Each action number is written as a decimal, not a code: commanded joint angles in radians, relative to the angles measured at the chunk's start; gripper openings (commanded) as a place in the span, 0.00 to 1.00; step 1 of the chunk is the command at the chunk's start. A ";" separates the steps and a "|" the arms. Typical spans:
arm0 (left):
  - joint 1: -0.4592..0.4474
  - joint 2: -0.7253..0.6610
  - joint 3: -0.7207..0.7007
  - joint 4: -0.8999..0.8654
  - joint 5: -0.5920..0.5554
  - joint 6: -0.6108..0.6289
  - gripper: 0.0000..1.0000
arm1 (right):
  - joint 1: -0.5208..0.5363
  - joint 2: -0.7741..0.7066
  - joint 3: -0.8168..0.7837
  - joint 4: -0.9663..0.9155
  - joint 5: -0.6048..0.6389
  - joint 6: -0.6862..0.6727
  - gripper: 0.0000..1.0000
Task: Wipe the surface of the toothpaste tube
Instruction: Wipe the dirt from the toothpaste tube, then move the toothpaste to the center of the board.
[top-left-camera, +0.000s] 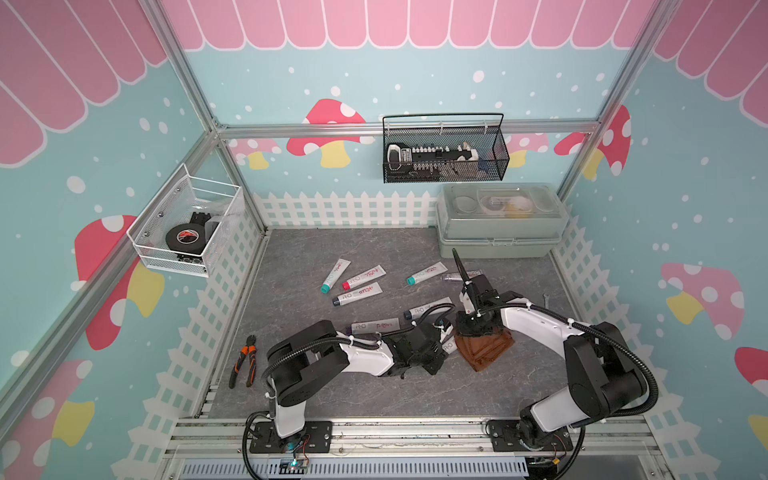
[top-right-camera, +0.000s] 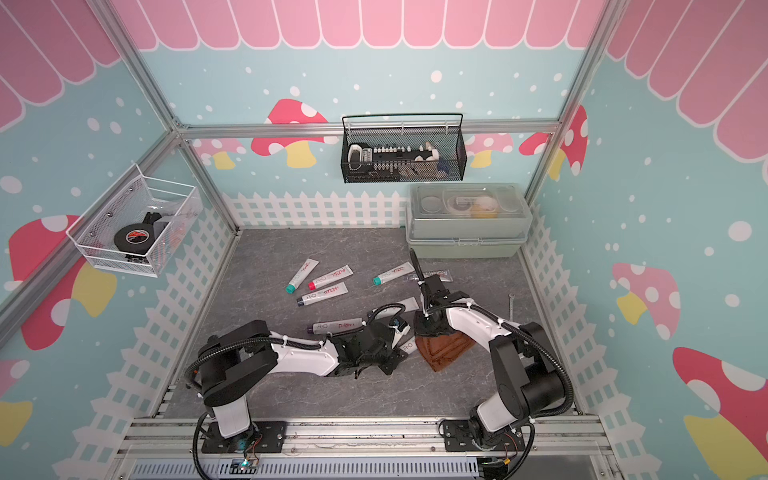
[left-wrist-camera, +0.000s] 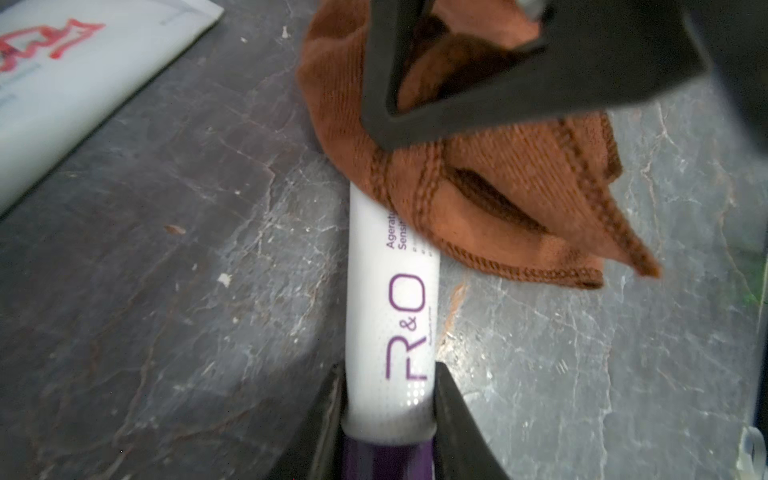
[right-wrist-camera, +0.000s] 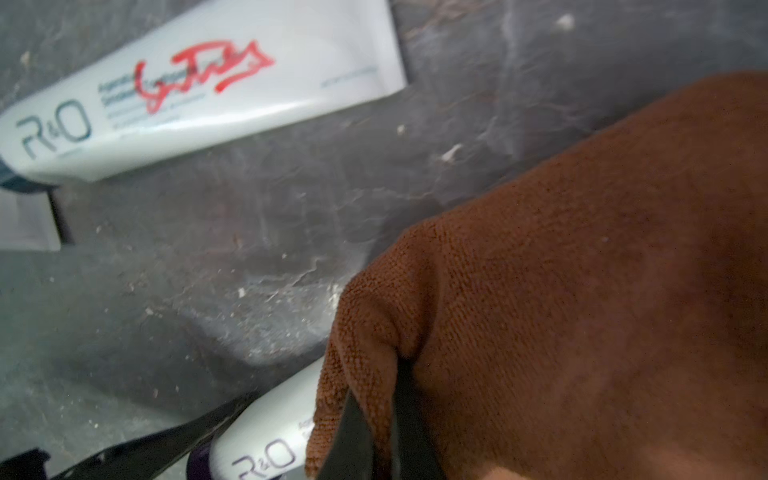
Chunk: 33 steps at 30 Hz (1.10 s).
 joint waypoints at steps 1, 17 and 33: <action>0.002 -0.002 -0.011 -0.033 -0.022 -0.001 0.29 | -0.089 0.001 -0.082 -0.065 0.151 0.012 0.00; 0.058 0.111 0.218 -0.125 0.058 0.027 0.29 | -0.210 -0.410 -0.171 -0.145 0.228 0.077 0.10; 0.086 0.486 0.833 -0.394 0.163 0.050 0.29 | -0.210 -0.421 -0.245 -0.111 0.140 0.089 0.29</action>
